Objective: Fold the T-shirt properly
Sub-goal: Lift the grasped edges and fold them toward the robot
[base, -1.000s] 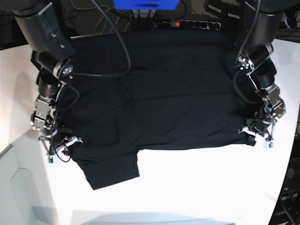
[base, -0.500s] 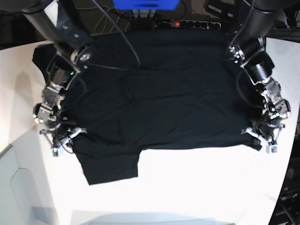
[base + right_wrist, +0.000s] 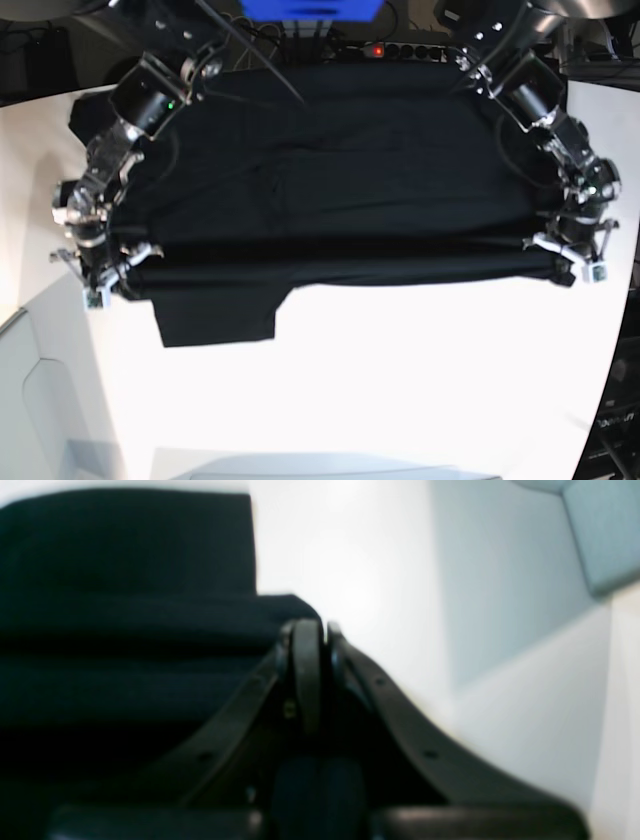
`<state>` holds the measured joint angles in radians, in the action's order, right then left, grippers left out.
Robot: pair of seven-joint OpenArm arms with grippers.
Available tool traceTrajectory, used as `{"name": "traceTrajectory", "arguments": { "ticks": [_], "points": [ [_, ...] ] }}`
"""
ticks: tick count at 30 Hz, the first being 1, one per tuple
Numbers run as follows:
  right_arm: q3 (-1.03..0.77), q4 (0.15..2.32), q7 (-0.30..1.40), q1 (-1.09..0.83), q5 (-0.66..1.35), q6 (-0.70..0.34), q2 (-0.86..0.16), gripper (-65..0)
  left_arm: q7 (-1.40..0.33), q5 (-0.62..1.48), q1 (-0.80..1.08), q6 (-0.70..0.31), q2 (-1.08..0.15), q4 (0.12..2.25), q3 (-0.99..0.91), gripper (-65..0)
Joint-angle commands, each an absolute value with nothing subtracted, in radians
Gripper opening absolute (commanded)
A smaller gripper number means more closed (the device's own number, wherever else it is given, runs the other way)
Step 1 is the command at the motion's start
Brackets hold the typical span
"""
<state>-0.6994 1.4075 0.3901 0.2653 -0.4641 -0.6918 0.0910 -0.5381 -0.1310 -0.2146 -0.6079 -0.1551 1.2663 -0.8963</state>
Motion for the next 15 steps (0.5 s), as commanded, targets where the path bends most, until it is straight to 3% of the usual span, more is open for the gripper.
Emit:
{"name": "traceTrajectory", "arguments": {
  "ticks": [1, 7, 15],
  "points": [
    [-0.697, 1.445, 0.364, 0.271, -0.460, -0.698, 0.084, -65.0, -0.513, -0.127, -0.216, -0.595, -0.165, 1.300, -0.911, -64.9],
    [-0.702, 1.488, 0.363, 0.186, -0.417, -0.698, 0.091, -65.0, -0.513, -0.110, -0.107, -0.595, -0.124, 1.340, -0.923, -64.9],
    [-0.696, 1.518, 0.363, 0.122, -0.372, -0.698, 0.091, -65.0, -0.513, 0.070, 0.016, -0.595, -0.133, 1.360, -0.915, -64.5]
  ]
}}
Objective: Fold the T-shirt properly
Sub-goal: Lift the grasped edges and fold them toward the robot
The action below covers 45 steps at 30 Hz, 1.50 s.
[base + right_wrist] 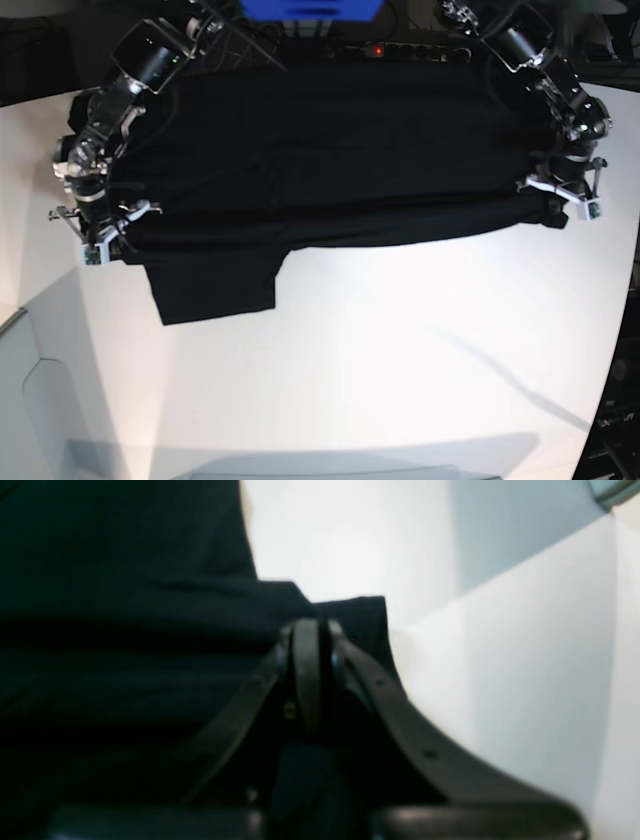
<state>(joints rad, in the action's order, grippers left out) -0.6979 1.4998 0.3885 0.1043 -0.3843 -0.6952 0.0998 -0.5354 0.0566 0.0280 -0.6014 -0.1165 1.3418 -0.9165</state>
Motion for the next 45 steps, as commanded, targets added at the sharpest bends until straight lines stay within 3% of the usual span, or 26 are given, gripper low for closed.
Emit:
{"name": "traceTrajectory", "arguments": {
  "ticks": [1, 4, 10, 13, 21, 38, 45],
  "points": [
    [-0.696, 1.518, 0.363, 0.122, -0.372, -0.698, 0.096, -65.0, -0.513, 0.068, 0.019, -0.595, -0.133, 1.362, -0.915, -64.4],
    [-0.694, 1.518, 0.363, 0.124, -0.372, -0.698, 0.097, -65.0, -0.516, 0.068, 0.025, -0.595, -0.133, 1.365, -0.915, -59.5],
    [-0.694, 1.520, 0.363, 0.130, -0.377, -0.698, 0.096, -65.0, -0.610, 0.079, 0.028, -0.595, -0.151, 1.426, -0.923, -28.6],
    [-0.694, 1.521, 0.363, 0.127, -0.374, -0.698, 0.094, -62.8, -0.611, 0.079, 0.028, -0.595, -0.153, 1.480, -0.923, -23.5],
    [-0.694, 1.521, 0.363, 0.125, -0.374, -0.698, 0.097, -44.9, -0.610, 0.070, -0.031, -0.595, -0.156, 1.486, -0.921, -23.3],
    [-0.694, 1.524, 0.363, 0.130, -0.374, -0.698, 0.097, -44.0, -0.610, 0.068, -0.107, -0.585, -0.217, 1.308, -0.915, -23.5],
    [-0.694, 1.526, 0.364, 0.130, -0.377, -0.698, 0.097, -44.0, -0.608, 0.068, -0.122, -0.593, -0.219, 1.267, -0.915, -40.9]
  ]
}}
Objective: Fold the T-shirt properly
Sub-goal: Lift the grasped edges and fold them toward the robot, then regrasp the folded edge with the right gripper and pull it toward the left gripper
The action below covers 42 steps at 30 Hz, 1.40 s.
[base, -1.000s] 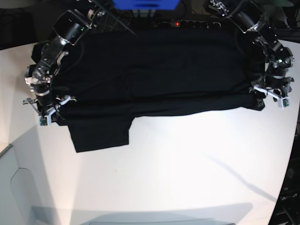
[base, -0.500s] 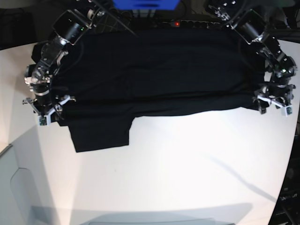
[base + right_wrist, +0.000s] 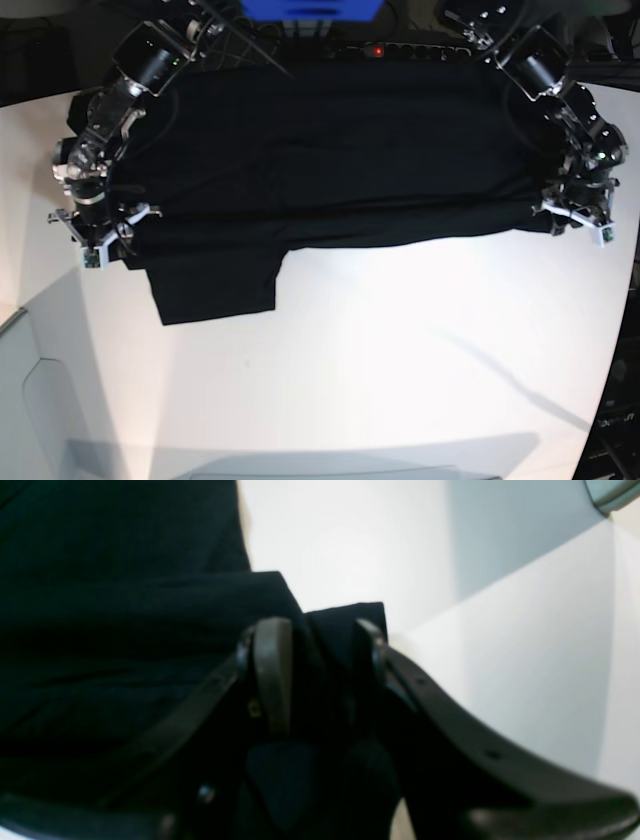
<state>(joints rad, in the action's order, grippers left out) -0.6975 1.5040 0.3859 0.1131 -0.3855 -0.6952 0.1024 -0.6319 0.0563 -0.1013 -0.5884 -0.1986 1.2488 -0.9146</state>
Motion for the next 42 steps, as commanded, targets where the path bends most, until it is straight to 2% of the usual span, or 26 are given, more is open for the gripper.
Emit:
{"name": "traceTrajectory", "arguments": {
  "ticks": [1, 5, 7, 9, 10, 15, 23, 30, 37, 42],
  "points": [
    [-0.694, 1.526, 0.364, 0.130, -0.377, -0.698, 0.097, -44.0, -0.608, 0.068, -0.124, -0.593, -0.219, 1.267, -0.915, -41.2],
    [-0.694, 1.526, 0.364, 0.130, -0.377, -0.698, 0.097, -44.0, -0.610, 0.068, -0.127, -0.593, -0.217, 1.270, -0.915, -43.3],
    [-0.694, 1.531, 0.364, 0.131, -0.377, -0.698, 0.096, -44.0, -0.610, 0.068, -0.127, -0.593, -0.217, 1.270, -0.915, -51.0],
    [-0.694, 1.557, 0.364, 0.131, -0.374, -0.698, 0.096, -43.5, -0.610, 0.068, -0.127, -0.590, -0.217, 1.273, -0.915, -62.4],
    [-0.694, 1.570, 0.364, 0.131, -0.374, -0.698, 0.097, -43.5, -0.613, 0.068, -0.128, -0.587, -0.217, 1.274, -0.915, -65.0],
    [-0.694, 1.627, 0.364, 0.131, -0.372, -0.698, 0.119, -43.2, -0.611, 0.068, -0.128, -0.588, -0.214, 1.282, -0.915, -65.0],
    [-0.641, 1.607, 0.374, 0.186, -0.378, -0.698, 0.120, -29.4, -0.613, 0.077, -0.127, -0.593, -0.214, 1.290, -0.915, -65.0],
    [-0.527, 1.380, 0.427, 0.331, -0.381, -0.698, 0.061, -28.2, -0.621, 0.077, -0.119, -0.595, -0.208, 1.406, -0.915, -65.0],
    [-0.519, 1.036, 0.426, 0.495, -0.374, -0.698, -0.030, -28.2, -0.621, 0.077, -0.119, -0.595, -0.208, 1.408, -0.915, -65.0],
    [-0.519, 0.881, 0.384, 0.545, -0.374, -0.698, -0.056, -28.2, -0.621, 0.076, -0.119, -0.595, -0.208, 1.406, -0.915, -65.0]
  ]
}}
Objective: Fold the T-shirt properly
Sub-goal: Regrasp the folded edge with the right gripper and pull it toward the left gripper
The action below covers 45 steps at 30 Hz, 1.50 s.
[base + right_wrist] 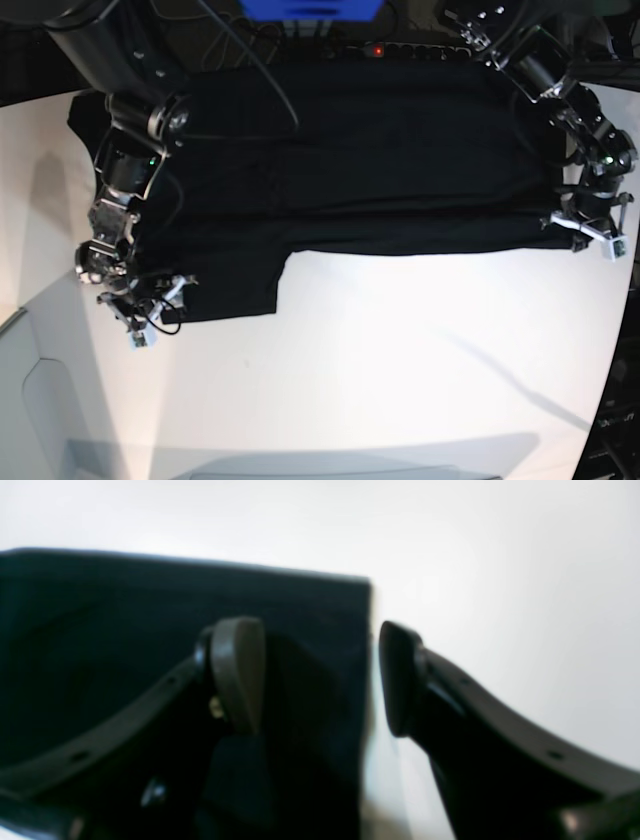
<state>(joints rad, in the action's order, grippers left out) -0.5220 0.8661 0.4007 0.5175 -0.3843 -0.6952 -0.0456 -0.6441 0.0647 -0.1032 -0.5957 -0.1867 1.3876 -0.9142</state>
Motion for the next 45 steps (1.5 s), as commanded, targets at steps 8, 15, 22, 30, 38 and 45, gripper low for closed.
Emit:
{"name": "traceTrajectory", "arguments": {
  "ticks": [8, 15, 22, 30, 38, 45],
  "points": [
    [-0.519, 0.794, 0.328, 0.561, -0.378, -0.698, -0.051, -31.9, -0.621, 0.073, -0.119, -0.595, -0.208, 1.403, -0.915, -65.0],
    [-0.519, 0.739, 0.331, 0.610, -0.380, -0.698, -0.056, -65.0, -0.621, 0.074, -0.119, -0.595, -0.208, 1.399, -0.915, -65.0],
    [-0.518, 0.858, 0.390, 0.642, -0.378, -0.698, -0.053, -65.0, -0.621, 0.077, -0.124, -0.595, -0.208, 1.399, -0.915, -65.0],
    [-0.518, 1.357, 0.608, 0.530, -0.374, -0.698, 0.033, -65.0, -0.621, 0.079, -0.120, -0.595, -0.208, 1.408, -0.921, -65.0],
    [-0.453, 1.810, 0.697, 0.259, -0.374, -0.698, 0.091, -65.0, -0.618, 0.079, -0.119, -0.595, -0.208, 1.408, -0.921, -65.0],
    [-0.397, 2.037, 0.693, 0.021, -0.375, -0.698, 0.113, -65.0, -0.615, 0.079, -0.119, -0.595, -0.208, 1.400, -0.921, -65.0]
  ]
}}
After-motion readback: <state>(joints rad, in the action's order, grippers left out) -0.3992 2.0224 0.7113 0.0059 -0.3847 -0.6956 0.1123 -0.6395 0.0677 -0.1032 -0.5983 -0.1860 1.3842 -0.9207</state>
